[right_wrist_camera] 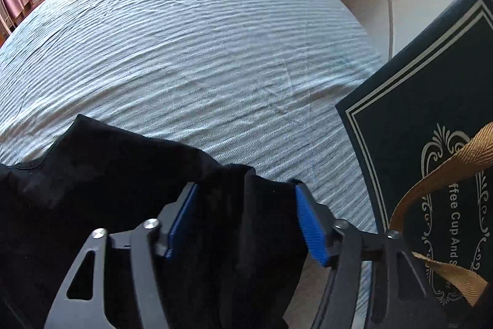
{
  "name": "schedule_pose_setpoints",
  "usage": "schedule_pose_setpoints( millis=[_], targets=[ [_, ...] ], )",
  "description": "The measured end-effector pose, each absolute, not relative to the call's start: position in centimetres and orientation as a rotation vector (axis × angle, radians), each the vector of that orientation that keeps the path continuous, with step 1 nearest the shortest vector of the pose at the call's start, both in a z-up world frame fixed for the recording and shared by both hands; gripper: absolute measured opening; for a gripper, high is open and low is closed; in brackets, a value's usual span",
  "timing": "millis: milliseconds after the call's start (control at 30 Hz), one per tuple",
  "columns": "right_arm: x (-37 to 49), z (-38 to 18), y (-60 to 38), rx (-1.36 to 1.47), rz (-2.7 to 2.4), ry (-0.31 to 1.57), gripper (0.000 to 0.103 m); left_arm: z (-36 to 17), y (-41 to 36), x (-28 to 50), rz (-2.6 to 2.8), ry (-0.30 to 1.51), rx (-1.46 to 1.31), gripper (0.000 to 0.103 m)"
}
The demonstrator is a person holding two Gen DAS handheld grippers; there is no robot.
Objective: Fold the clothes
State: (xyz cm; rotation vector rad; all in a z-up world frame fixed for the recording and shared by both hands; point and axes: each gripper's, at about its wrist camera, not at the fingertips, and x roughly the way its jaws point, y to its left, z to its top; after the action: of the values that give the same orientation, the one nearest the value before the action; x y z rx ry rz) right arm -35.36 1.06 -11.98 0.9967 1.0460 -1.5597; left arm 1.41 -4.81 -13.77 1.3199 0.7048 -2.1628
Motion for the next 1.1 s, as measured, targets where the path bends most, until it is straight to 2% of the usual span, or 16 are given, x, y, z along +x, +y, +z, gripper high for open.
schedule_pose_setpoints(
  millis=[33, 133, 233, 300, 400, 467, 533, 567, 600, 667, 733, 767, 833, 867, 967, 1100],
  targets=[
    [-34.8, -12.0, 1.1, 0.987, -1.559, 1.069, 0.014, -13.7, -4.8, 1.5, -2.163, 0.712, 1.31, 0.003],
    [-30.7, -11.9, 1.5, 0.745, -1.556, 1.297, 0.006, -12.4, -4.7, 2.6, -2.152, 0.66, 1.251, 0.002],
    [-27.3, -9.7, 2.4, 0.48, -1.595, 1.354, 0.006, -10.2, -4.8, 3.8, -2.165, 0.611, 1.177, 0.002],
    [-26.8, -7.6, 2.3, 0.378, -1.658, 1.303, 0.006, -8.9, -4.8, 4.2, -2.171, 0.57, 1.137, 0.002],
    [-27.8, -5.6, 1.2, 0.331, -1.75, 1.22, 0.006, -7.7, -5.1, 4.4, -2.148, 0.464, 1.087, 0.002],
    [-29.0, -5.7, 0.0, 0.359, -1.783, 1.184, 0.006, -7.8, -6.3, 4.5, -2.122, 0.462, 1.075, 0.003],
    [-29.8, -7.0, -1.2, 0.414, -1.804, 1.163, 0.01, -9.0, -8.0, 4.5, -2.122, 0.536, 1.096, 0.007],
    [-30.3, -7.9, -1.8, 0.464, -1.811, 1.164, 0.023, -9.6, -8.8, 4.7, -2.127, 0.61, 1.127, 0.009],
    [-30.7, -8.6, -2.1, 0.514, -1.821, 1.162, 0.028, -10.0, -9.4, 4.9, -2.13, 0.67, 1.146, 0.01],
    [-30.8, -8.1, -1.4, 0.572, -1.837, 1.104, 0.033, -9.6, -9.7, 6.1, -2.143, 0.704, 1.122, 0.012],
    [-29.9, -6.3, 1.1, 0.589, -1.871, 1.028, 0.036, -8.5, -9.6, 7.7, -2.163, 0.674, 1.112, 0.035],
    [-29.2, -5.0, 3.3, 0.603, -1.887, 0.974, 0.041, -8.3, -9.6, 8.4, -2.18, 0.683, 1.122, 0.051],
    [-28.0, -2.5, 8.0, 0.637, -1.918, 0.871, 0.051, -8.7, -9.1, 8.9, -2.212, 0.689, 1.185, 0.052],
    [-27.3, -1.6, 10.8, 0.665, -1.933, 0.832, 0.053, -9.0, -8.8, 9.0, -2.224, 0.689, 1.225, 0.052],
    [-24.8, -1.4, 19.6, 0.796, -1.984, 0.776, 0.053, -10.0, -7.7, 9.2, -2.257, 0.683, 1.332, 0.052],
    [-22.3, -3.9, 31.8, 1.061, -2.12, 0.722, 0.053, -11.1, -6.2, 9.2, -2.279, 0.646, 1.425, 0.052]
  ],
)
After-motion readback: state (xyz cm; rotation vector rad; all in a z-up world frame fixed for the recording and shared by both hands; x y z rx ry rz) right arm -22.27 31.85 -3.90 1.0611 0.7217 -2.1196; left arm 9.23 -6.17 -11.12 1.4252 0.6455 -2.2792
